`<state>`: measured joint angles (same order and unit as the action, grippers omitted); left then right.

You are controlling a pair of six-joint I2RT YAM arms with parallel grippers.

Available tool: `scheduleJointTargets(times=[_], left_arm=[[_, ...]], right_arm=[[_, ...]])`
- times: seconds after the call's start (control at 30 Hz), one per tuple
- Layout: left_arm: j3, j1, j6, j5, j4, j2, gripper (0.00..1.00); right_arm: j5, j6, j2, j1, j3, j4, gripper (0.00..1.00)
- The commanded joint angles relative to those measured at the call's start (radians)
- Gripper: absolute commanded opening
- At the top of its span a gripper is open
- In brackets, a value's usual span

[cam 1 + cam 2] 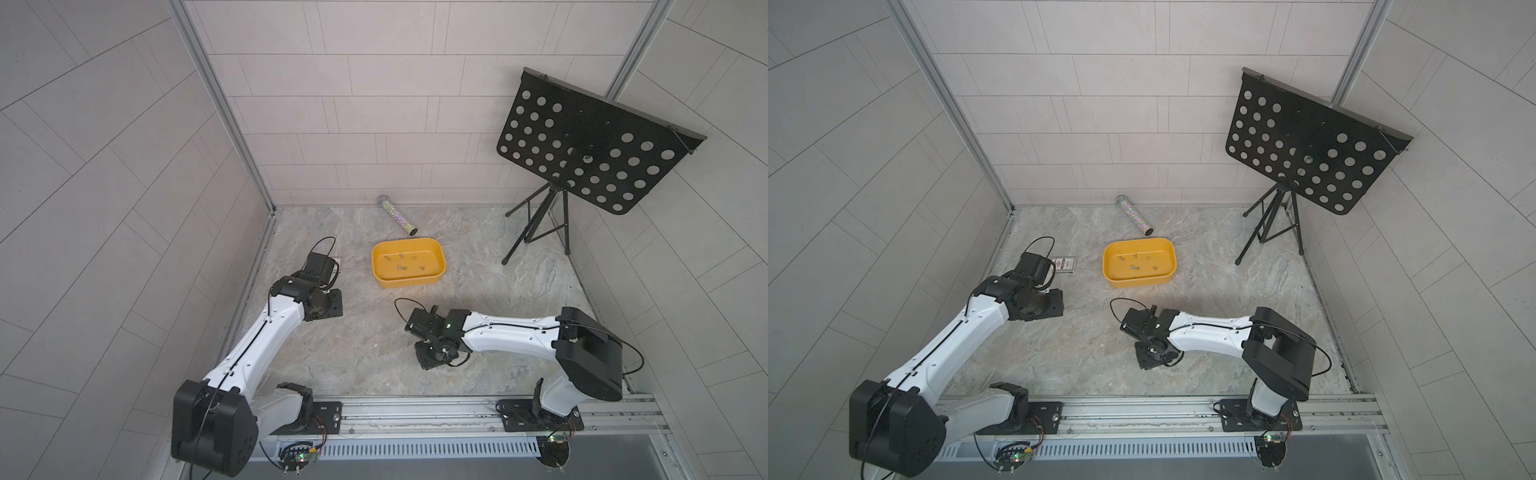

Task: Put the screws on the desktop into the storage box
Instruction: Pick up the screw from the center of the board.

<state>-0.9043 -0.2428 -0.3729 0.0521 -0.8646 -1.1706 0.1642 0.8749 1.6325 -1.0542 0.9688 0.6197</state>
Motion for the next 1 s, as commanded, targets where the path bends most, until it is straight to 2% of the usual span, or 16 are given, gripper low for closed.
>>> scheduleJointTargets(times=[0.0, 0.53, 0.97], left_arm=[[0.01, -0.003, 0.012, 0.005, 0.004, 0.0, 0.57], [0.012, -0.004, 0.014, 0.007, 0.006, -0.008, 0.57], [0.013, -0.007, 0.014, 0.006, 0.006, -0.011, 0.57]], right_arm=[[-0.047, -0.005, 0.014, -0.007, 0.022, 0.059, 0.34], [-0.03, -0.002, 0.065, -0.013, 0.008, 0.057, 0.33], [-0.034, -0.006, 0.059, -0.023, 0.022, 0.075, 0.1]])
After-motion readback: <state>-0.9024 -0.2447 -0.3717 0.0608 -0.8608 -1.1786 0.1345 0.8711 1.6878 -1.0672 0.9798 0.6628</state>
